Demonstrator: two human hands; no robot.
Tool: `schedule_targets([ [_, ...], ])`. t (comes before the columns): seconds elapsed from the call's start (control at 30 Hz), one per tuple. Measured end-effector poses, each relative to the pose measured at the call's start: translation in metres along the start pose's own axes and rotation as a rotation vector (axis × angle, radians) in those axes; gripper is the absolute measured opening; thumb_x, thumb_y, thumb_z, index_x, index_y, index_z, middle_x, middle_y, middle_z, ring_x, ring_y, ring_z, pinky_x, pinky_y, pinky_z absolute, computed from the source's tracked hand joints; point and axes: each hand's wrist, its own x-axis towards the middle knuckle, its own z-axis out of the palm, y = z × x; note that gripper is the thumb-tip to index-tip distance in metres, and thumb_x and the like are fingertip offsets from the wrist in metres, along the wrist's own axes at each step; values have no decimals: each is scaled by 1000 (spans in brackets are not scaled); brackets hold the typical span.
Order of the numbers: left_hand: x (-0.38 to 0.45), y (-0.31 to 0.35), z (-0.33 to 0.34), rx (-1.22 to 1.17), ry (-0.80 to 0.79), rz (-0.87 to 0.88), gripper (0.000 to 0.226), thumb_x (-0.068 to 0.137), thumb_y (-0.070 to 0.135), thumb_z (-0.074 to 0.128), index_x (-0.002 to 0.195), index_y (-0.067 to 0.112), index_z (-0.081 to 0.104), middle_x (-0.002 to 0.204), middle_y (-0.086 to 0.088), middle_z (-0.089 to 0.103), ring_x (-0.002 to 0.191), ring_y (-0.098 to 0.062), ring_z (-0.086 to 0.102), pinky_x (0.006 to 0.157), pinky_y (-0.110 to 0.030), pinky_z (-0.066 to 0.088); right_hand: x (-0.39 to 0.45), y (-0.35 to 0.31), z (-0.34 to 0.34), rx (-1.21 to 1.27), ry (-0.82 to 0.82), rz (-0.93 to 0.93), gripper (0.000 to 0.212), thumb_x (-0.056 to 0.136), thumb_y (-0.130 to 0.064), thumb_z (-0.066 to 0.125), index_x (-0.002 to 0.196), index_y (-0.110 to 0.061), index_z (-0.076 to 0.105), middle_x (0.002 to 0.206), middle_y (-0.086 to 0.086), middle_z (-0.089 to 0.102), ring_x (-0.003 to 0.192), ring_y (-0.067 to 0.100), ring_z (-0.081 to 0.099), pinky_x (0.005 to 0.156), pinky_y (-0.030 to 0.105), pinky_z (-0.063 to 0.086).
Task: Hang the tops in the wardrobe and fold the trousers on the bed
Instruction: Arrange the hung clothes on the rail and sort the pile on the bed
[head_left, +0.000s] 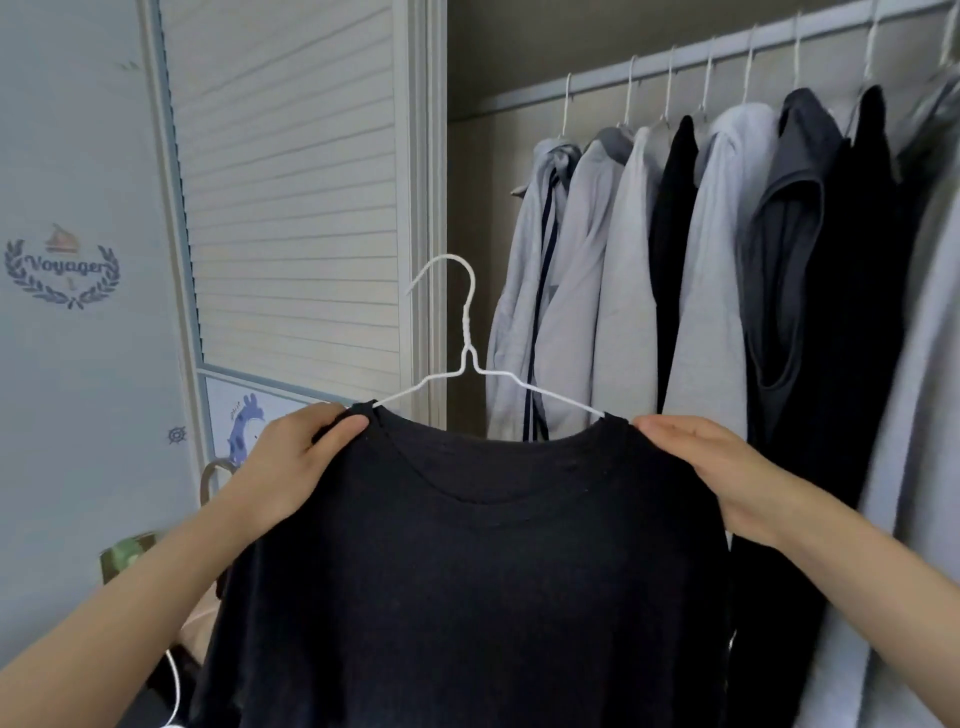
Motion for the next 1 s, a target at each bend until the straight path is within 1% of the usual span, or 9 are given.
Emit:
schedule_targets([
  [0.1, 7, -11, -5, -36, 6, -61, 33, 98, 34, 53, 76, 13, 64, 69, 1, 60, 72, -18, 55, 71, -29, 40, -7, -11, -22, 202, -95, -27, 47, 76, -36, 76, 114, -10, 70, 118, 14, 68, 108, 25, 66, 82, 30, 55],
  [0.2, 18, -9, 0, -80, 22, -66, 35, 97, 36, 54, 70, 15, 62, 63, 9, 58, 60, -4, 50, 60, -18, 36, -16, -24, -30, 284, -188, -95, 50, 82, -29, 73, 123, -3, 62, 125, 20, 62, 113, 30, 62, 90, 35, 53],
  [0.33, 47, 8, 14, -154, 86, -42, 24, 96, 32, 57, 78, 19, 66, 76, 7, 64, 72, -10, 56, 65, -25, 40, -25, -49, -29, 345, 75, -198, 37, 77, -26, 65, 109, -9, 73, 115, 16, 69, 103, 24, 68, 78, 30, 57],
  [0.43, 69, 22, 22, -209, 1, -24, 16, 97, 27, 56, 86, 22, 66, 82, 3, 68, 77, -16, 61, 67, -30, 43, -40, -74, -29, 341, 216, -242, 34, 78, -31, 56, 99, -14, 77, 106, 11, 73, 94, 20, 72, 70, 28, 58],
  [0.53, 90, 29, 31, -251, -51, -8, 12, 97, 28, 56, 103, 23, 65, 100, 1, 69, 92, -17, 65, 82, -36, 51, -53, -99, -29, 339, 314, -251, 34, 73, -34, 62, 98, -17, 78, 103, 7, 74, 92, 18, 72, 68, 26, 58],
  [0.67, 116, 38, 47, -282, -94, -16, 42, 96, 20, 55, 137, 25, 49, 128, 2, 61, 115, -20, 59, 100, -37, 47, -53, -125, -16, 298, 335, -307, 25, 74, -28, 59, 85, -19, 80, 93, 4, 76, 84, 14, 73, 62, 22, 57],
  [0.77, 131, 44, 52, -226, -103, -11, 63, 95, 15, 53, 153, 20, 27, 147, -2, 47, 133, -24, 47, 108, -32, 36, -43, -138, -3, 315, 344, -322, 25, 77, -30, 60, 78, -16, 80, 86, 5, 76, 79, 16, 73, 62, 23, 57],
  [0.9, 134, 54, 50, -327, -294, 16, 74, 95, 15, 59, 155, 25, 17, 156, -5, 34, 141, -22, 37, 109, -30, 33, -18, -154, 13, 361, 441, -334, 28, 90, -25, 59, 79, -8, 78, 88, 11, 75, 78, 21, 73, 63, 29, 59],
  [1.0, 122, 67, 47, -347, -421, 93, 72, 95, 30, 61, 154, 35, 19, 155, 6, 34, 138, -13, 38, 109, -27, 34, 13, -166, 35, 380, 439, -376, 26, 94, -23, 56, 91, -3, 72, 87, 11, 74, 75, 20, 72, 64, 29, 59],
])
